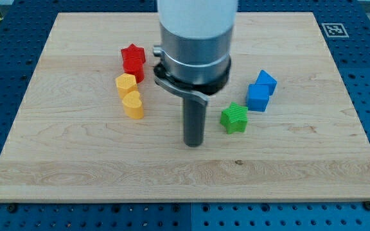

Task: Move the green circle slightly up

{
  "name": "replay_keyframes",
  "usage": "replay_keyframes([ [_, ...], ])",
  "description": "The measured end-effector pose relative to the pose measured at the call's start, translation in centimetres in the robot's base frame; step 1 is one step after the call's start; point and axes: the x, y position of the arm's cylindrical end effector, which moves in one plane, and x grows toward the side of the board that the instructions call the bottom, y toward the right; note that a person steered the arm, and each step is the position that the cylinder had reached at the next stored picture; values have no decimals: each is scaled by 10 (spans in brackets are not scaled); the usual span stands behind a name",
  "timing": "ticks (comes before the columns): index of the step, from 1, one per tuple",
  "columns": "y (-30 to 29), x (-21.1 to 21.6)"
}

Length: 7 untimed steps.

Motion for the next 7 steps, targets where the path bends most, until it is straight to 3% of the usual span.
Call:
replay_keyframes([
  [3,168,-11],
  [4,187,-53],
  [6,176,-148],
  [7,121,-172],
])
